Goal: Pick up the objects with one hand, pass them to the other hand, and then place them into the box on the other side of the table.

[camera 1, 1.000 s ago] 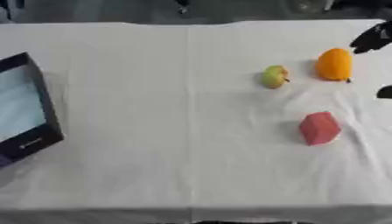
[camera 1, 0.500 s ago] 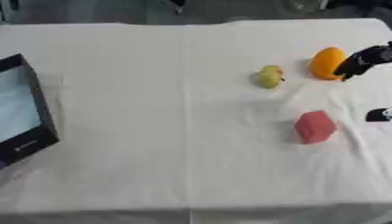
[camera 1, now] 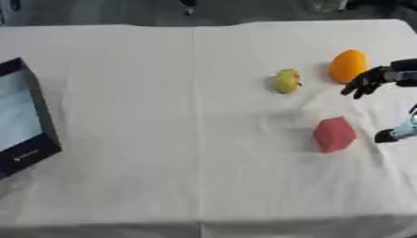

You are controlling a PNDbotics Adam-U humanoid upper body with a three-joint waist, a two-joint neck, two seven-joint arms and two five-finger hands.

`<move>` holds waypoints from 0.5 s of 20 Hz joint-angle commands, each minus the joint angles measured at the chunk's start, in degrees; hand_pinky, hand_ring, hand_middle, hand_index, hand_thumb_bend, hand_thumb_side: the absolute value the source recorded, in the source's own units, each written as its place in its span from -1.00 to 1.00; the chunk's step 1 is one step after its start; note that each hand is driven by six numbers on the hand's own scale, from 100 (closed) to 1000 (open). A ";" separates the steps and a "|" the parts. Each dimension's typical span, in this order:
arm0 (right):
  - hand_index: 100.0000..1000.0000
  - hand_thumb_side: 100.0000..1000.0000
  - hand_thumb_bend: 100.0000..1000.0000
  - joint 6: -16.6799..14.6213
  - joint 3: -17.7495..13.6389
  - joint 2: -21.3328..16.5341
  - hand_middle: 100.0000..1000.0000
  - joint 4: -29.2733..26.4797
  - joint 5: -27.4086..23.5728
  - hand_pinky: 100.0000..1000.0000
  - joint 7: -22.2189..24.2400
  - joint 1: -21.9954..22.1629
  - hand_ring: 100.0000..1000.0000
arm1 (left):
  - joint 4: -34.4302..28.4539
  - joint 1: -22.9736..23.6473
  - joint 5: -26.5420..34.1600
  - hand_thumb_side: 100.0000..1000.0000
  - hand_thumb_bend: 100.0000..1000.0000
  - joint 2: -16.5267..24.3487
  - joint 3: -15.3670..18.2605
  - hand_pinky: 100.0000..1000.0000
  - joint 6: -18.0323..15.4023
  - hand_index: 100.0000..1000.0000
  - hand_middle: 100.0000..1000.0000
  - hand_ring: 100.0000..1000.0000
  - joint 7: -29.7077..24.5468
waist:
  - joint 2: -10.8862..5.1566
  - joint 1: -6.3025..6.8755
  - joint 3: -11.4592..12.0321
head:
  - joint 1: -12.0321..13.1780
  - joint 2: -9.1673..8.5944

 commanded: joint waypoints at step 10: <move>0.73 -0.60 -0.08 2.00 1.43 3.89 0.70 4.24 9.28 0.65 -7.46 -0.90 0.60 | -0.49 -0.74 0.26 0.29 -0.57 1.07 0.12 0.59 0.32 0.63 0.55 0.59 0.51 | -0.30 0.61 0.47 | 0.09 -1.34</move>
